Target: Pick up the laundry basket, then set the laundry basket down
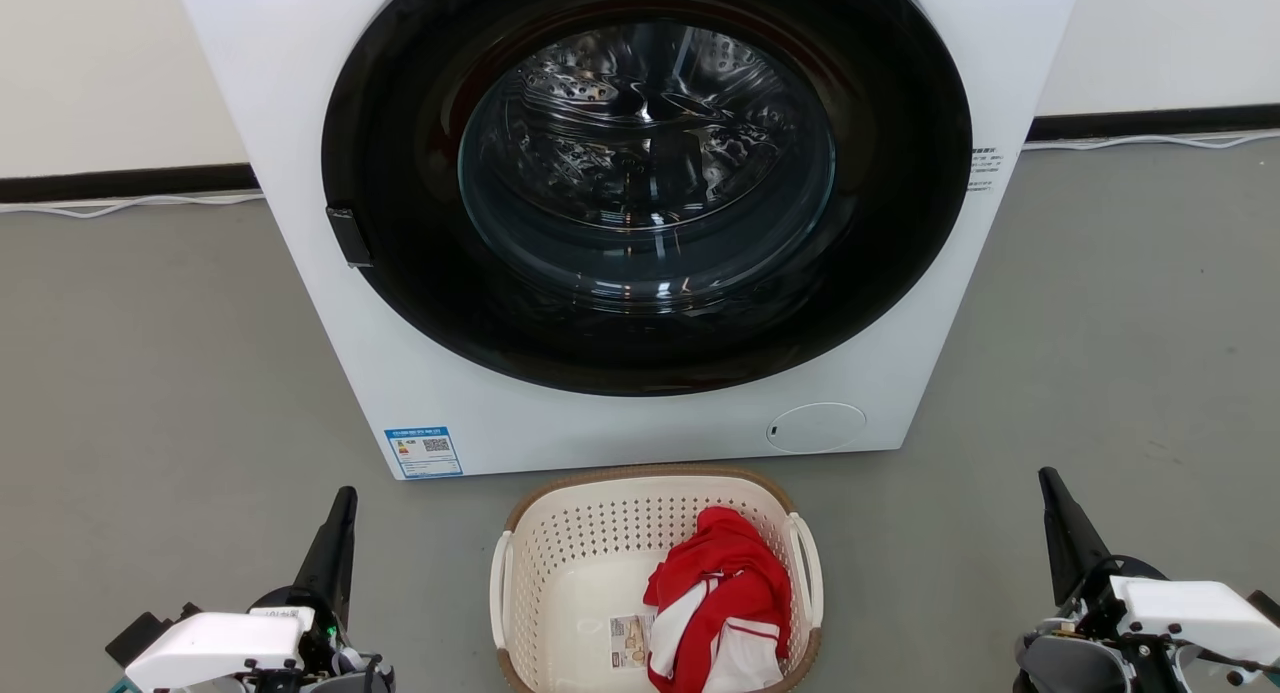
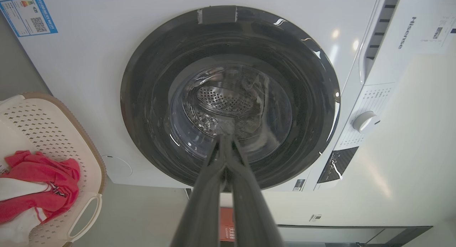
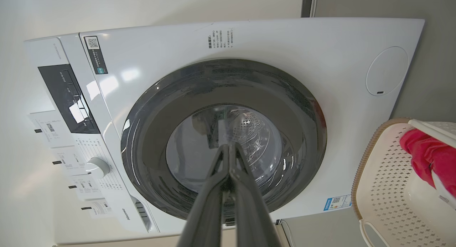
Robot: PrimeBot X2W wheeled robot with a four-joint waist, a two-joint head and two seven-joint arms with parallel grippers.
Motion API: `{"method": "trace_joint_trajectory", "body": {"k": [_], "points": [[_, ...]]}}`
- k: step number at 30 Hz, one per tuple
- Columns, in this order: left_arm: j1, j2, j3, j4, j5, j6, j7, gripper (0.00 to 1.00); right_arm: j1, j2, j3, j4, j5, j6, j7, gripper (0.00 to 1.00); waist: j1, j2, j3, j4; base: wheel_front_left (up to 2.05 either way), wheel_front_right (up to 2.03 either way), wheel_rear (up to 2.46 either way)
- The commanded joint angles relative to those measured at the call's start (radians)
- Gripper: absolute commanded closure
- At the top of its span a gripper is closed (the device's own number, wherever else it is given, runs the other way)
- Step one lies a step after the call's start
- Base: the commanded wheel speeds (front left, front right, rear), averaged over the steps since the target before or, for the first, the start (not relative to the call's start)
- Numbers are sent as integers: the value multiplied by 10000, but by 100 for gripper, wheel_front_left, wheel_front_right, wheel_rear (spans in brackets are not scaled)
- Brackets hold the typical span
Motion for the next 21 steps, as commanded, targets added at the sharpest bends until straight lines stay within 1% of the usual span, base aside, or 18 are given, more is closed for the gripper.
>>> {"method": "trace_joint_trajectory", "body": {"k": [1, 21], "points": [[-506, 102, 297, -295, -51, -71, 60, 100, -416, -37, 186, -284, -72, 73, 76, 100, 0, 0, 0, 0, 0, 0, 0], [-506, 102, 297, -295, -51, -71, 60, 100, -416, -37, 186, -284, -72, 73, 76, 100, 0, 0, 0, 0, 0, 0, 0]]}}
